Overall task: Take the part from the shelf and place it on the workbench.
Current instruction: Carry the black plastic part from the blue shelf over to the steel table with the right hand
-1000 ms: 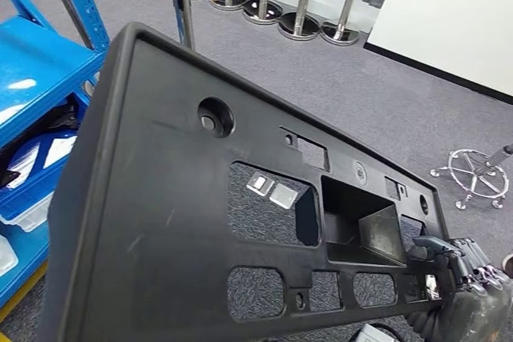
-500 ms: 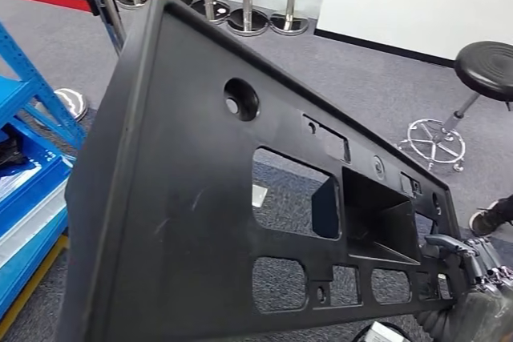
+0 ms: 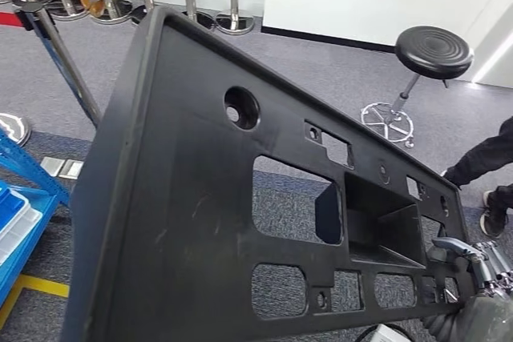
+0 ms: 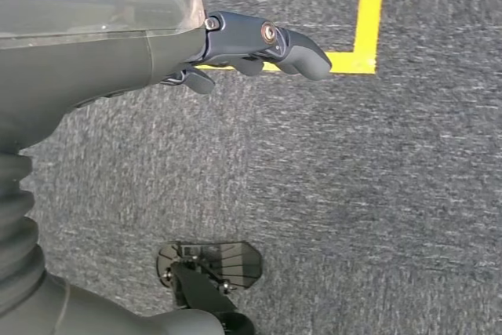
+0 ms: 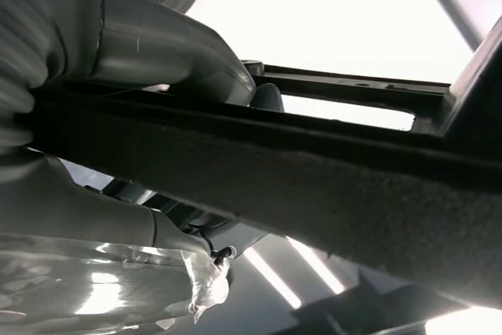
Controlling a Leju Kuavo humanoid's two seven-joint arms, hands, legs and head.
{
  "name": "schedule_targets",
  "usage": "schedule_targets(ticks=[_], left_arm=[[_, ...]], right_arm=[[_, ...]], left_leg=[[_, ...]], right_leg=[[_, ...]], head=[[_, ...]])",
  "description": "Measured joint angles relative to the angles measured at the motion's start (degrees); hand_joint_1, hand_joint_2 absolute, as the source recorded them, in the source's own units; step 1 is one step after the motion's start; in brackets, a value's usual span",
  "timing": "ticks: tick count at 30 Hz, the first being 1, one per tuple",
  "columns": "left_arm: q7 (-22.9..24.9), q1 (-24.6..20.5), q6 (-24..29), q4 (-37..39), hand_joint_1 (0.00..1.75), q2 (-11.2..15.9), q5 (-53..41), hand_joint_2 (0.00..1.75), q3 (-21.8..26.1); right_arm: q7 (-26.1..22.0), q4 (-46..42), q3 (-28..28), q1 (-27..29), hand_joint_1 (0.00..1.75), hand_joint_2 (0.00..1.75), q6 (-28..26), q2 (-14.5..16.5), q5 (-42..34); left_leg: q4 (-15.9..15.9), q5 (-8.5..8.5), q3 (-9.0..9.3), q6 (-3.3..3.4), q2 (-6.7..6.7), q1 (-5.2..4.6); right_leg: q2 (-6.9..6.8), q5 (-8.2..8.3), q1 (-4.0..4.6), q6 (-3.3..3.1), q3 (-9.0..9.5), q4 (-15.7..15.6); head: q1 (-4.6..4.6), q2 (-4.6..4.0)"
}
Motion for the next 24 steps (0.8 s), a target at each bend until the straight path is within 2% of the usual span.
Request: schedule_targets(ticks=[1, 2, 3, 5, 6, 7, 9, 10, 12, 13, 14, 15, 16, 17, 18, 20, 21, 22, 23, 24], left_arm=[[0.01, -0.01, 0.04, 0.0, 0.0, 0.0, -0.01, 1.75, 0.05], [0.02, -0.04, 0.08, 0.0, 0.0, -0.01, -0.02, 1.75, 0.09], [0.03, -0.09, 0.08, 0.0, 0.0, -0.02, -0.03, 1.75, 0.1], [0.03, -0.19, 0.08, 0.0, 0.0, -0.03, -0.04, 1.75, 0.12], [0.03, -0.23, 0.08, 0.0, 0.0, -0.04, -0.03, 1.75, 0.13], [0.03, -0.25, 0.08, 0.0, 0.0, -0.05, -0.03, 1.75, 0.14], [0.03, -0.35, 0.08, 0.0, 0.0, -0.18, -0.02, 1.75, 0.16], [0.02, -0.44, 0.08, 0.0, 0.0, -0.25, -0.02, 1.75, 0.17], [-0.02, -0.54, 0.08, 0.0, 0.0, -0.33, -0.02, 1.75, 0.19], [-0.02, -0.48, 0.08, 0.0, 0.0, -0.33, -0.02, 1.75, 0.2], [0.0, -0.33, 0.08, 0.0, 0.0, -0.33, -0.02, 1.75, 0.21], [0.02, -0.17, 0.08, 0.0, 0.0, -0.33, -0.02, 1.75, 0.23], [0.04, -0.05, 0.08, 0.0, 0.0, -0.33, -0.02, 1.75, 0.25], [0.05, 0.0, 0.08, 0.0, 0.0, -0.33, -0.02, 1.75, 0.26], [0.05, -0.02, 0.08, 0.0, 0.0, -0.33, -0.02, 1.75, 0.27], [0.08, -0.08, 0.08, 0.0, 0.0, -0.33, -0.02, 1.75, 0.28], [0.12, -0.09, 0.09, 0.0, 0.0, -0.32, -0.02, 1.75, 0.3], [0.15, -0.06, 0.12, 0.0, 0.0, -0.32, -0.02, 1.75, 0.32], [0.17, -0.06, 0.15, 0.0, 0.0, -0.31, -0.02, 1.75, 0.35], [0.17, -0.09, 0.16, 0.0, 0.0, -0.31, -0.02, 1.75, 0.38]], right_arm=[[0.0, 0.01, -0.07, 0.04, 1.75, 1.75, 0.01, 0.0, 0.01], [0.0, 0.01, -0.13, 0.06, 1.75, 1.75, 0.01, 0.0, 0.01], [0.0, -0.01, -0.18, 0.07, 1.75, 1.75, 0.02, 0.0, 0.02], [0.05, -0.03, -0.25, 0.0, 1.75, 1.75, 0.02, 0.01, 0.04], [0.16, -0.05, -0.28, -0.02, 1.75, 1.75, 0.02, 0.01, 0.06], [0.35, -0.07, -0.32, -0.01, 1.75, 1.75, 0.02, 0.02, 0.08], [0.68, -0.16, -0.43, 0.16, 1.75, 1.75, 0.02, 0.03, 0.09], [0.75, -0.24, -0.49, 0.25, 1.75, 1.75, -0.02, 0.04, 0.09], [0.75, -0.34, -0.53, 0.21, 1.75, 1.75, -0.04, 0.07, 0.14], [0.74, -0.34, -0.53, 0.14, 1.75, 1.75, -0.05, 0.09, 0.16], [0.74, -0.29, -0.54, 0.07, 1.75, 1.75, -0.03, 0.1, 0.19], [0.74, -0.26, -0.55, 0.06, 1.75, 1.75, -0.02, 0.11, 0.19], [0.74, -0.22, -0.57, 0.07, 1.75, 1.75, -0.02, 0.11, 0.19], [0.74, -0.18, -0.57, 0.08, 1.75, 1.75, -0.01, 0.11, 0.19], [0.74, -0.14, -0.58, 0.1, 1.75, 1.75, -0.01, 0.11, 0.19], [0.75, -0.05, -0.57, 0.12, 1.75, 1.75, -0.01, 0.11, 0.17], [0.76, -0.02, -0.56, 0.12, 1.75, 1.75, 0.01, 0.11, 0.17], [0.78, 0.0, -0.55, 0.14, 1.75, 1.75, 0.02, 0.11, 0.2], [0.79, 0.01, -0.56, 0.2, 1.75, 1.75, 0.04, 0.12, 0.22], [0.81, -0.01, -0.58, 0.32, 1.75, 1.75, 0.05, 0.13, 0.26]], left_leg=[[0.0, -0.23, 0.22, -0.09, 0.78, -0.02], [0.0, -0.49, 0.52, -0.21, 1.47, -0.03], [-0.03, -0.8, 0.95, -0.34, 2.13, -0.04], [-0.22, -1.37, 1.75, -0.75, 3.24, -0.16], [-0.37, -1.57, 2.04, -1.0, 3.74, -0.24], [-0.58, -1.68, 2.22, -1.27, 4.22, -0.3], [-1.03, -1.94, 2.7, -1.86, 5.11, -0.23], [-0.74, -2.4, 2.8, -2.05, 4.62, -0.15], [3.02, -4.67, 1.35, -2.16, 2.14, -0.06], [6.68, -6.2, -0.5, -2.09, 0.68, -0.11], [10.6, -7.55, -2.73, -2.06, -0.09, -0.17], [13.65, -8.16, -4.74, -2.05, -0.46, -0.22], [14.98, -7.71, -6.04, -2.04, -0.61, -0.24], [14.26, -6.21, -6.36, -2.01, -0.72, -0.24], [11.32, -3.67, -5.65, -1.98, -1.07, -0.19], [4.6, 0.25, -3.28, -1.83, -3.53, 0.11], [2.36, 1.18, -2.45, -1.74, -4.87, 0.22], [1.59, 1.13, -2.12, -1.59, -5.84, 0.21], [1.31, 1.07, -2.08, -1.42, -6.04, 0.12], [1.21, 1.08, -2.04, -1.13, -5.51, 0.03]], right_leg=[[-0.16, 0.54, -0.14, 0.09, -0.48, 0.56], [-0.36, 2.11, -0.21, 0.09, 0.27, -1.22], [-0.95, 4.39, -0.19, -0.05, 2.1, -5.02], [-3.1, 7.15, 0.38, -0.69, 5.82, -12.32], [-3.89, 7.59, 0.72, -1.07, 6.79, -14.36], [-4.09, 7.3, 1.04, -1.42, 6.97, -14.9], [-2.91, 7.45, 1.08, -2.13, 6.99, -15.44], [-2.3, 7.55, 0.97, -2.51, 7.31, -15.92], [-1.17, 7.73, 0.69, -3.29, 8.12, -16.83], [-0.57, 7.68, 0.77, -3.56, 8.33, -16.93], [0.15, 7.59, 0.81, -3.76, 8.41, -16.89], [1.0, 7.47, 0.85, -3.87, 8.5, -16.82], [1.91, 7.34, 0.88, -3.91, 8.62, -16.73], [2.78, 7.18, 0.87, -3.86, 8.76, -16.61], [3.68, 6.94, 0.84, -3.74, 8.97, -16.41], [5.23, 6.3, 0.76, -3.29, 9.17, -15.69], [5.92, 6.09, 0.7, -3.01, 9.02, -15.33], [6.49, 5.99, 0.59, -2.69, 8.77, -15.15], [7.06, 6.02, 0.5, -2.35, 8.5, -15.08], [7.6, 6.08, 0.35, -2.04, 8.35, -15.19]], head=[[0.0, 0.0], [0.0, 0.0], [0.0, -0.01], [-0.02, -0.01], [-0.04, -0.02], [-0.07, -0.01], [-0.09, -0.01], [-0.14, -0.01], [-0.34, -0.02], [-0.43, -0.02], [-0.48, -0.02], [-0.5, -0.02], [-0.49, -0.01], [-0.49, -0.01], [-0.49, -0.01], [-0.47, -0.01], [-0.46, -0.01], [-0.48, -0.01], [-0.49, -0.01], [-0.5, 0.0]])
